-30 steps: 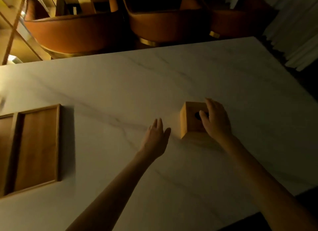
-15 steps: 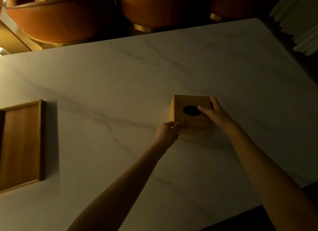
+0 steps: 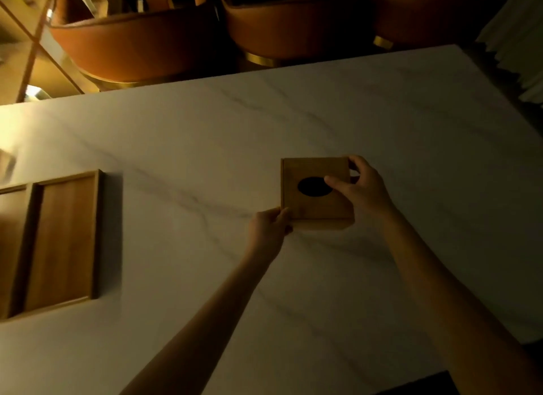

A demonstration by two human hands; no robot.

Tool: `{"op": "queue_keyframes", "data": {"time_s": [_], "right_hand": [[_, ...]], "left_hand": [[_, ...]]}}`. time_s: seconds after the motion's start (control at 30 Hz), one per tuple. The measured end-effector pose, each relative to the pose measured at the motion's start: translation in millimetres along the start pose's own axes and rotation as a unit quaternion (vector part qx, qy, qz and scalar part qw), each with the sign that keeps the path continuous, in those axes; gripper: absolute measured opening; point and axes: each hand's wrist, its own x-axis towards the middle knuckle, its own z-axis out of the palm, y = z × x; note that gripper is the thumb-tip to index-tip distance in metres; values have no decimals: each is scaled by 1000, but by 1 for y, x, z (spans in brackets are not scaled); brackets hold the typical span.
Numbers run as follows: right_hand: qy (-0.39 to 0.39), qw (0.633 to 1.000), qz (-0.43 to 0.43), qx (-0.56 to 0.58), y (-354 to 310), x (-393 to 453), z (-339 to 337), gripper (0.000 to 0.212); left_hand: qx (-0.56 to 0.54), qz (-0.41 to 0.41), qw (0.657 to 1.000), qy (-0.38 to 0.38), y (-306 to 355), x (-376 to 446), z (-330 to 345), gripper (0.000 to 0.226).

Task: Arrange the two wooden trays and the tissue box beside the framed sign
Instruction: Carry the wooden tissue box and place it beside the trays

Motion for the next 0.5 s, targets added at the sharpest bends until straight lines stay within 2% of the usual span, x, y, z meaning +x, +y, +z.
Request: {"op": "queue_keyframes", "data": {"time_s": [0.23, 0.5], "right_hand": [[-5, 997, -82, 2, -63, -22, 53, 58], [-44, 990, -129, 25, -133, -77, 140, 53]], "left_hand": [[42, 70, 993, 85, 4, -25, -84, 27], [77, 127, 976, 162, -23, -65, -195, 26]]}}
